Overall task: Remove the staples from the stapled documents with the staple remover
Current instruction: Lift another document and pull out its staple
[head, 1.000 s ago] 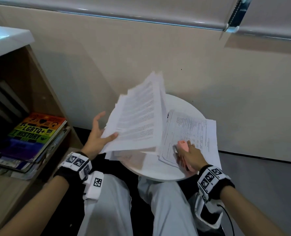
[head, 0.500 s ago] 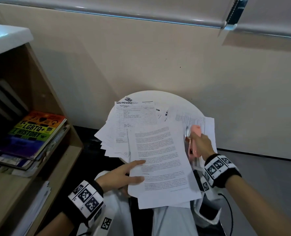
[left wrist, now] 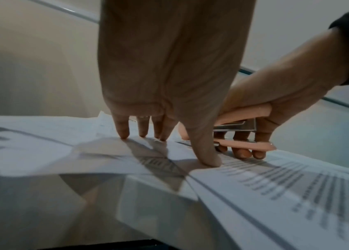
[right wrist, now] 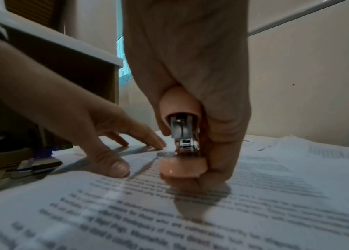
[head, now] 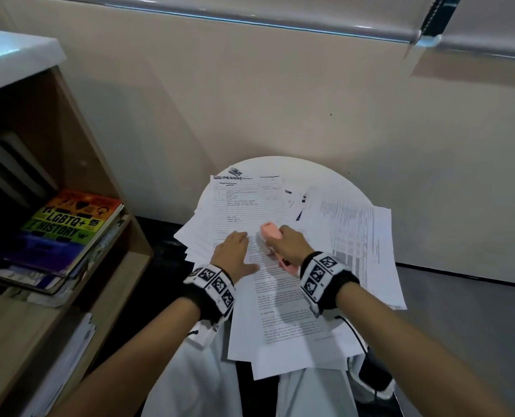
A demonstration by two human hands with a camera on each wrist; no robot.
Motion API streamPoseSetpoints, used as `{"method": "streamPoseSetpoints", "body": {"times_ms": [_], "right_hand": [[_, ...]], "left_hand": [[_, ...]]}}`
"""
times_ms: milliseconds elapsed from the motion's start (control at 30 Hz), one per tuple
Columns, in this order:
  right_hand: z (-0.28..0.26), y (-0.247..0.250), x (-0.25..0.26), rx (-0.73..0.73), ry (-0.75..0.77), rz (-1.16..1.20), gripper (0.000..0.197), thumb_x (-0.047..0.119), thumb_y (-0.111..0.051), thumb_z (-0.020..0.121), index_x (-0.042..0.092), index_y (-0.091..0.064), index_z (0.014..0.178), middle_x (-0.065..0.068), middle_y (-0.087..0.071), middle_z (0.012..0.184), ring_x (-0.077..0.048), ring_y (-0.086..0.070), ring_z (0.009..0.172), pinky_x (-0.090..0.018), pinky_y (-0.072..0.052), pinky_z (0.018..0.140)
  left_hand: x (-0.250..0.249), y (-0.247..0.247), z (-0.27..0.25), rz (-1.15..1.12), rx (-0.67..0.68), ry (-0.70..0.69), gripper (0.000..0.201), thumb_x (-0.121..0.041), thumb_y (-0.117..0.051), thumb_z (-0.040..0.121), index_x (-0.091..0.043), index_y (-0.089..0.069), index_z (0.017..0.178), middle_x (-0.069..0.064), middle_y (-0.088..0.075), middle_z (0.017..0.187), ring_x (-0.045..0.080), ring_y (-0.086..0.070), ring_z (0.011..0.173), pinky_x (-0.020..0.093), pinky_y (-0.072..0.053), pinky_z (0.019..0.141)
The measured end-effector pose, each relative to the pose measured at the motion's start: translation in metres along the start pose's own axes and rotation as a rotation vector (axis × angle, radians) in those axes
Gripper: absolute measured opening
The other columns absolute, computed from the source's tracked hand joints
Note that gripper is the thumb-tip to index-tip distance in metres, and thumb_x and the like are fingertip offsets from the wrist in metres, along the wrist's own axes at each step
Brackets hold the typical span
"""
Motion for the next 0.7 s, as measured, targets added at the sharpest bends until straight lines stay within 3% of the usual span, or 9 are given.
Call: {"method": "streamPoseSetpoints", "body": {"times_ms": [67,133,333,433,600,700], "right_hand": [[0.008,-0.012,-0.001,-0.038,-0.006,-0.135,0.044,0.031,-0.050,0.093,0.005,-0.043,0.128,-0.019,-0.054,0.126,-0.034,-0.059,0.107,-0.044,-0.051,0.087],[0.013,-0.019,-0.003,-0.084,-0.001,-0.167,0.051,0.037,-0.046,0.096,0.006,-0.036,0.135,-0.021,-0.050,0.130,-0.037,-0.057,0.110,-0.046,-0.048,0.093],[0.014,-0.027,-0.004,-0.146,0.048,-0.223,0.059,0.039,-0.037,0.100,0.010,-0.017,0.148,-0.026,-0.047,0.133,-0.040,-0.054,0.113,-0.042,-0.045,0.091],[0.016,-0.031,0.001,-0.171,0.053,-0.254,0.057,0.034,-0.036,0.101,0.008,-0.017,0.148,-0.025,-0.049,0.130,-0.040,-0.055,0.110,-0.044,-0.046,0.088],[0.019,-0.036,0.006,-0.216,0.143,-0.477,0.058,0.024,-0.039,0.100,0.018,-0.011,0.151,-0.020,-0.048,0.127,-0.038,-0.056,0.106,-0.042,-0.044,0.083],[0.021,-0.034,0.007,-0.229,0.115,-0.426,0.054,0.029,-0.037,0.101,0.012,-0.018,0.148,-0.021,-0.052,0.124,-0.038,-0.056,0.107,-0.041,-0.043,0.081]], "left_hand": [[0.004,-0.006,0.006,0.004,0.011,-0.032,0.091,-0.047,-0.063,0.084,-0.007,-0.014,0.150,0.003,-0.007,0.160,0.019,-0.008,0.148,0.039,-0.018,0.120],[0.006,-0.009,0.010,0.014,-0.007,-0.059,0.093,-0.045,-0.065,0.083,-0.005,-0.015,0.150,0.005,-0.006,0.160,0.019,-0.008,0.148,0.038,-0.018,0.120],[0.002,-0.013,0.011,0.022,-0.047,-0.136,0.086,-0.036,-0.069,0.082,-0.001,-0.024,0.146,0.011,-0.010,0.159,0.021,-0.012,0.147,0.034,-0.018,0.119],[0.003,-0.011,0.010,-0.006,-0.056,-0.140,0.086,-0.034,-0.073,0.079,-0.002,-0.028,0.144,0.011,-0.014,0.158,0.022,-0.016,0.146,0.031,-0.019,0.119],[-0.002,-0.010,0.013,0.037,-0.059,-0.130,0.083,-0.031,-0.076,0.076,0.000,-0.033,0.141,0.013,-0.019,0.155,0.024,-0.022,0.143,0.031,-0.022,0.117],[-0.002,-0.010,0.013,0.024,-0.048,-0.129,0.086,-0.034,-0.076,0.076,-0.001,-0.032,0.142,0.013,-0.021,0.154,0.024,-0.022,0.143,0.032,-0.021,0.117]]}}
Point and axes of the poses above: each hand's wrist, its own z-axis towards the middle knuckle, its own y-axis out of the back of the hand, x = y × z, the point moved 3 cm from there along z, towards the middle knuckle
